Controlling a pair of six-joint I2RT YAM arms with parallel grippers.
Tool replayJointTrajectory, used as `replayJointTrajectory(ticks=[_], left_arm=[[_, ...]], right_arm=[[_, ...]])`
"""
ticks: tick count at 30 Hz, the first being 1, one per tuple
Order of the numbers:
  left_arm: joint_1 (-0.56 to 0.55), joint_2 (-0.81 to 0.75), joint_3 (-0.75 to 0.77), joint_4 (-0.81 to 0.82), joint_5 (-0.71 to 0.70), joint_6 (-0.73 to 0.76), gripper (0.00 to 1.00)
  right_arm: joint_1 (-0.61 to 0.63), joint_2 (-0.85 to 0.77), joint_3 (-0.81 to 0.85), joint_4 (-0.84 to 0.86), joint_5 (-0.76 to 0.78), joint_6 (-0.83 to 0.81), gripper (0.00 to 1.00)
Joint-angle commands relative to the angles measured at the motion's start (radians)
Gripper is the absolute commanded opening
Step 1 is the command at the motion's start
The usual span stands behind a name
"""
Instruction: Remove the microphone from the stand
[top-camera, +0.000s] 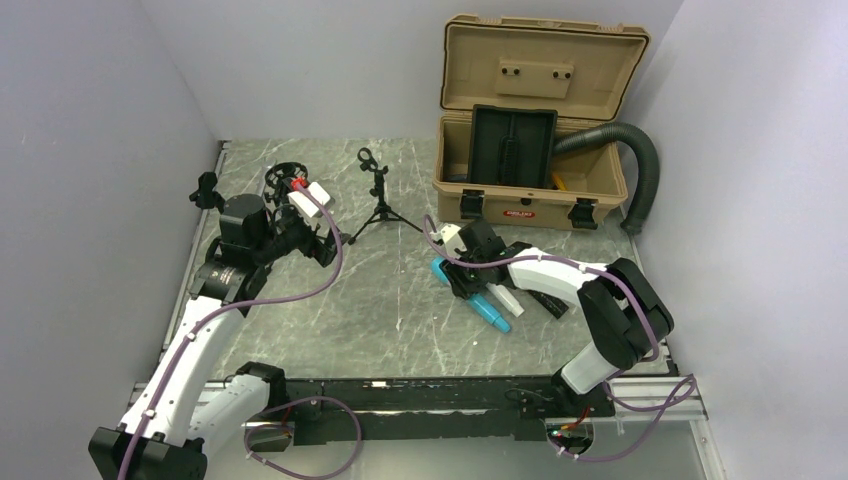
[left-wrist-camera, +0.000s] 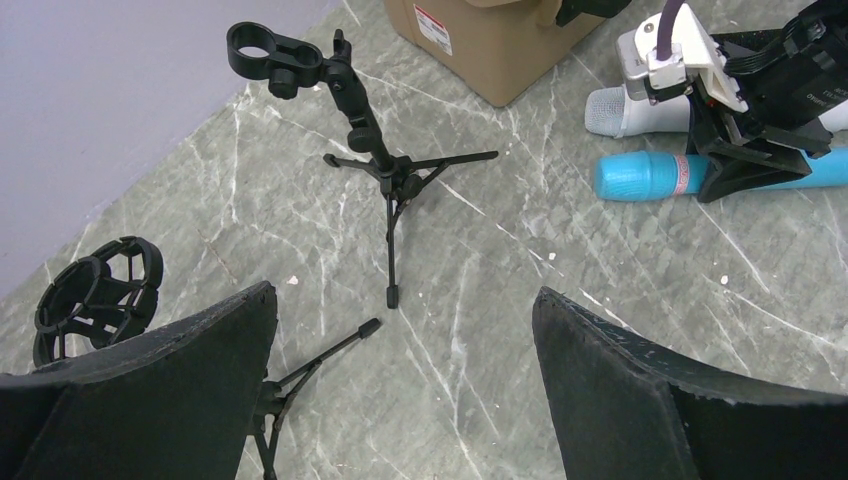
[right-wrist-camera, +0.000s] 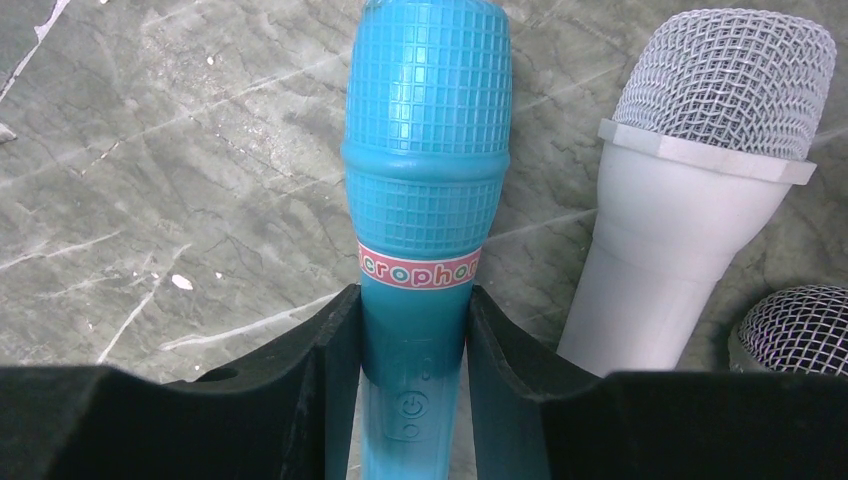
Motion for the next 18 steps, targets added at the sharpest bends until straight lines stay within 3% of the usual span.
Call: replayJointTrajectory(ticks=[1, 11, 18], left_arm=[[0.001, -0.009, 0.003, 0.033, -0.002, -0.012, 0.99], [0.001, -0.015, -0.004, 0.033, 0.002, -0.011, 0.99], [0.001, -0.032, -0.01, 0.038, 0.0, -0.017, 0.99]], right_arm=[[-0.005, -0.017, 0.005, 0.014, 0.018, 0.005, 0.17], [-0.005, -0.016, 0.005, 0.015, 0.016, 0.005, 0.37], [-0.005, -0.008, 0.013, 0.01, 0.01, 0.008, 0.41]])
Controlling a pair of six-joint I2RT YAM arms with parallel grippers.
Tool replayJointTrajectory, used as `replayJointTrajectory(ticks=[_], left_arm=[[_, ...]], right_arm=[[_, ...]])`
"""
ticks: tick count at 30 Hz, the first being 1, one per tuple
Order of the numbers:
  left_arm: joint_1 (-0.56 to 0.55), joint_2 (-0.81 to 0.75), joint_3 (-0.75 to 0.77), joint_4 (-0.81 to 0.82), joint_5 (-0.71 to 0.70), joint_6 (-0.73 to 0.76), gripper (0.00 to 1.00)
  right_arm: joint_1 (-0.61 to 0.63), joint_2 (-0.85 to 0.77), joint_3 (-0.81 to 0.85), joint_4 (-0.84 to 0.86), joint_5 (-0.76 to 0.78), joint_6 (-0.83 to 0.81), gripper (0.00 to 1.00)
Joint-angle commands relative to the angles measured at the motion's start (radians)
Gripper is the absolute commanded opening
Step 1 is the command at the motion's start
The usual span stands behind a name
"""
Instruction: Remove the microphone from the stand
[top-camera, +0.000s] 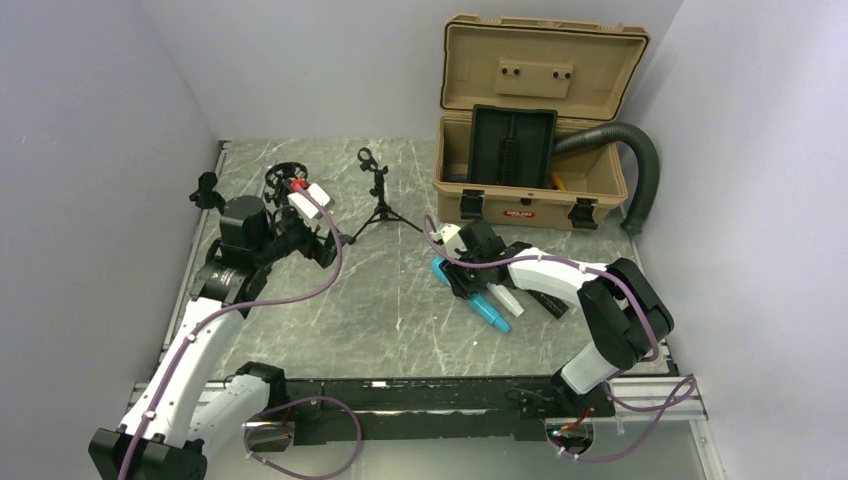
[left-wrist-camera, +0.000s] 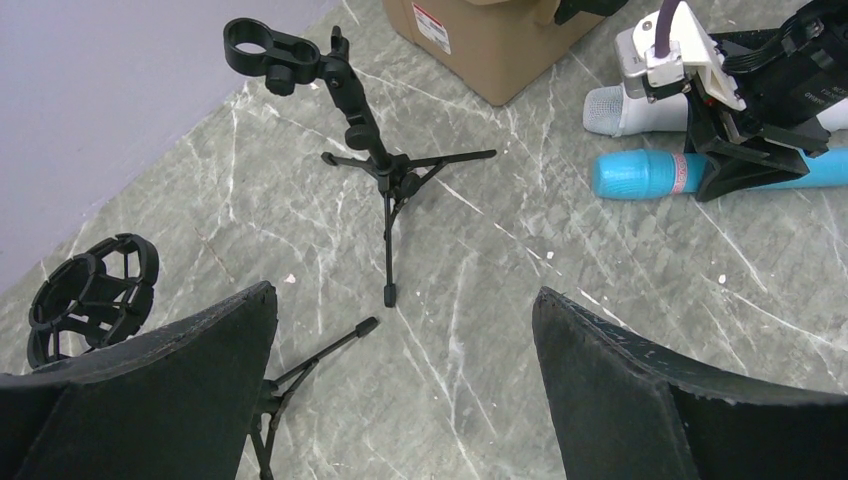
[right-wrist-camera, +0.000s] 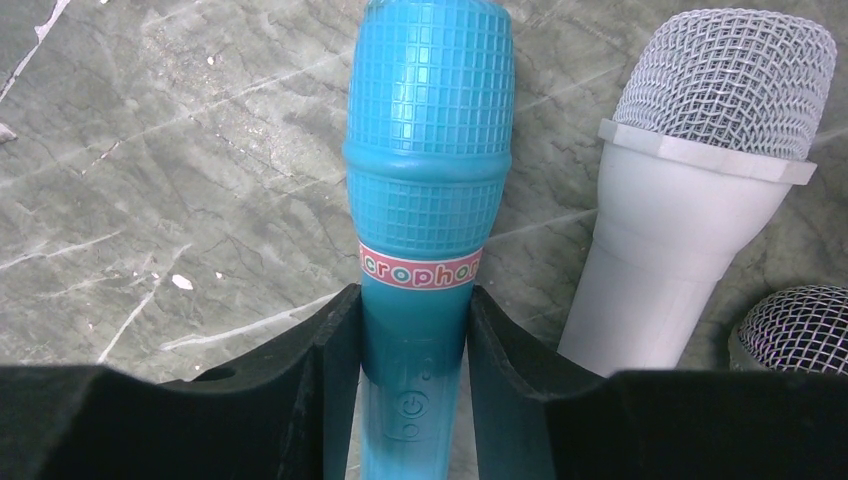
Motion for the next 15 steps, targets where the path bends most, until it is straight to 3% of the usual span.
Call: replayJointTrajectory(ticks=[1, 15], left_arm=[[0.001, -0.028, 0.002, 0.032, 0.001, -0.011, 0.99], [0.001, -0.025, 0.009, 0.024, -0.001, -0.01, 0.99]], right_arm=[[-0.005, -0.008, 0.014, 0.009, 0.009, 0.008, 0.42], [-0.005, -0.025, 0.024, 0.0, 0.002, 0.012, 0.64]])
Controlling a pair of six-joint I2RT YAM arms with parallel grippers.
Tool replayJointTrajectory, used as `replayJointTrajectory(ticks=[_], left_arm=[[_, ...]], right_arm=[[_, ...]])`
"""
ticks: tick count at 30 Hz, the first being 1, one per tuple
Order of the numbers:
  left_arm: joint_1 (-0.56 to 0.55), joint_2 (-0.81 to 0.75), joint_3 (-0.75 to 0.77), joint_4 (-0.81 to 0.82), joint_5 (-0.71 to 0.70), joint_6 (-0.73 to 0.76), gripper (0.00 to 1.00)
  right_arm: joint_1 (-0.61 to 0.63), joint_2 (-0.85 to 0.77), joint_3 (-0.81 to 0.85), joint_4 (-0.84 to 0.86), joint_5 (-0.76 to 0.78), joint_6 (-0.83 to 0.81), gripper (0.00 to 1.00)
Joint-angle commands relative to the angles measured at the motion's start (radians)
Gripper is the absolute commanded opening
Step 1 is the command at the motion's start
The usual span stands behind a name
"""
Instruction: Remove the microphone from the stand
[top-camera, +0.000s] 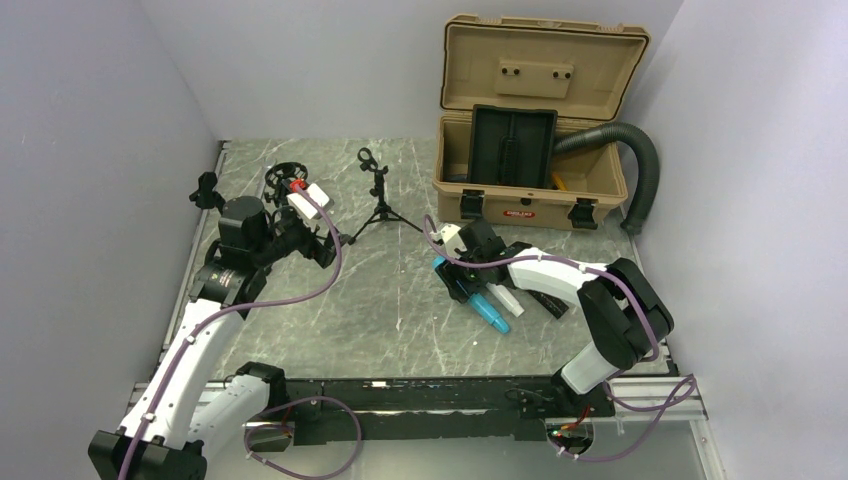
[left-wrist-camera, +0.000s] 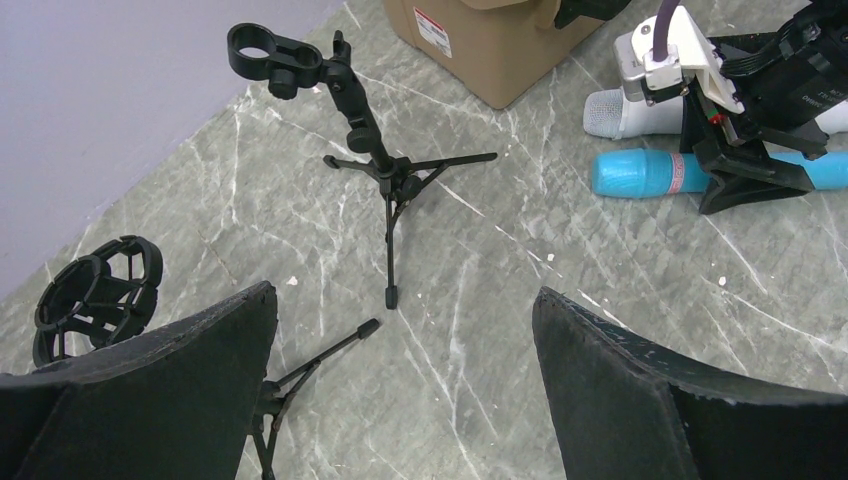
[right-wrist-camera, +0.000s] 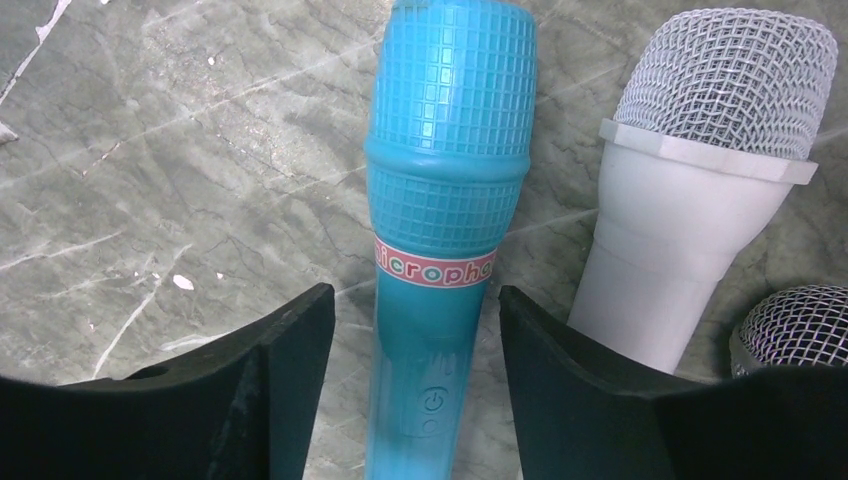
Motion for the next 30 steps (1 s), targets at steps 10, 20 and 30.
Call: replayJointTrajectory(ticks=[10, 20, 30], left_arm=[[0.001, -0.021, 0.008, 0.026, -0.004, -0.007, 0.99], [0.001, -0.023, 0.021, 0.021, -0.03, -0.026, 1.0], [0.005, -0.055, 0.05, 0.038, -0.271, -0.119, 0.99]], right_arm=[[-0.007, -0.109, 0.037, -0.012, 0.014, -0.001, 0.74], [-0.063, -0.329, 0.034, -0.019, -0.031, -0.037, 0.83], [-0.28, -0.641, 0.013, 0.008, 0.035, -0.042, 0.99]])
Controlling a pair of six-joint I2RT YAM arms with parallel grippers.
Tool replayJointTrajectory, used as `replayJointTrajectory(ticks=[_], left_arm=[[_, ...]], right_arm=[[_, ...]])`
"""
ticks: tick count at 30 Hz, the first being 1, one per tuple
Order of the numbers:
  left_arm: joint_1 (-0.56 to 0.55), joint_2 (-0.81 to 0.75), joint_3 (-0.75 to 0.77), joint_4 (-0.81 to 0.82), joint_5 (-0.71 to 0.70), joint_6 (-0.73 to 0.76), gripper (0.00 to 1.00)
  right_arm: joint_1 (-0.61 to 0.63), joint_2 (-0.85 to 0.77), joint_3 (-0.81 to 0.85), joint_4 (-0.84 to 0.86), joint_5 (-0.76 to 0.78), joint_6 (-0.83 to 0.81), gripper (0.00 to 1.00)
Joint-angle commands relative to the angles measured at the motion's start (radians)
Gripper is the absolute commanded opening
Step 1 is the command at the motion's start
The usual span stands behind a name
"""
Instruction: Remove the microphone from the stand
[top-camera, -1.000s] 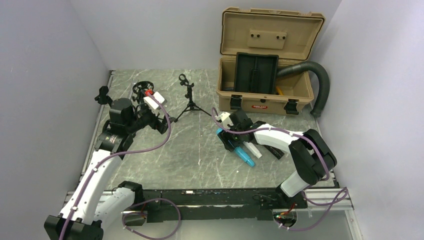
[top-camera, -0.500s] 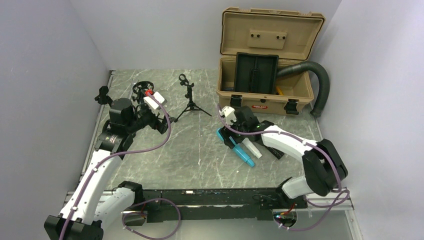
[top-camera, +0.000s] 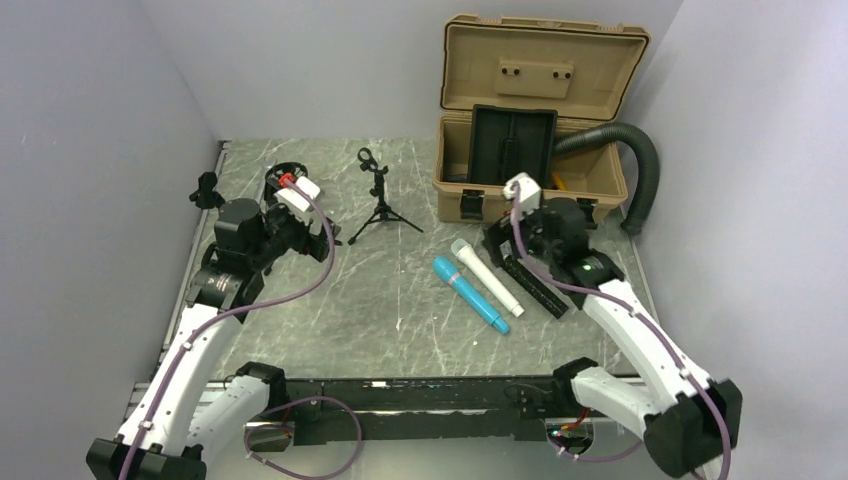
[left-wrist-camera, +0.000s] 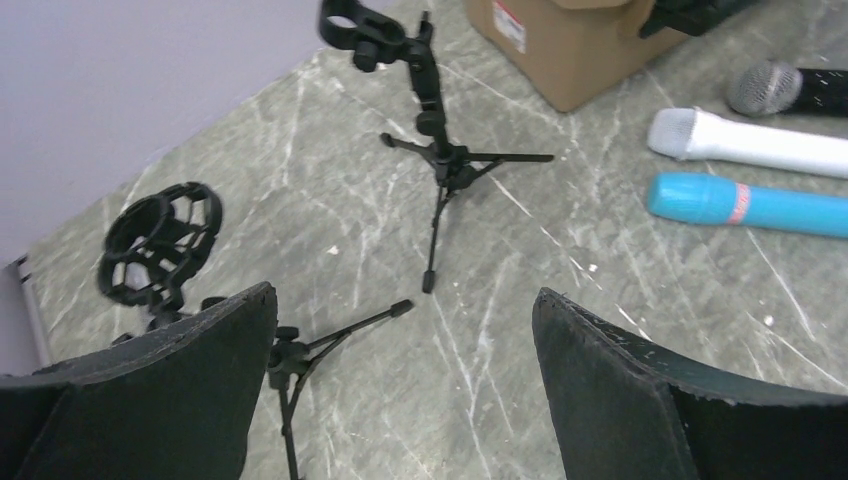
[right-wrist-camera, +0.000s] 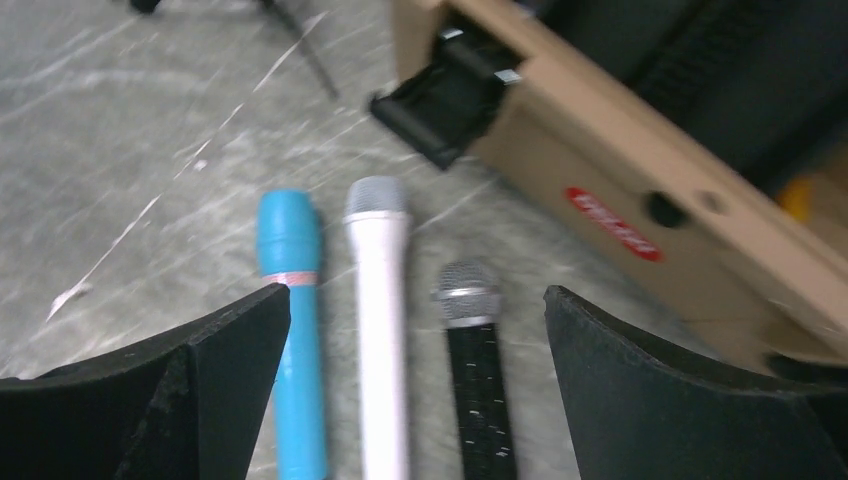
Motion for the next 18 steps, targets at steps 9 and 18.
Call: replayJointTrajectory(ticks=[9, 18], left_arm=[[0.015, -0.19, 0.037, -0.05, -0.32, -0.128, 1.0], [0.018, -0.373, -0.059, -0.117, -0.377, -0.088, 0.99]], right_arm=[[-0.187, -0.294, -0.039, 0.017, 0.233, -0.032, 1.0], [-0.197, -0.494, -0.061, -0.094, 0.359, -0.036, 1.0]])
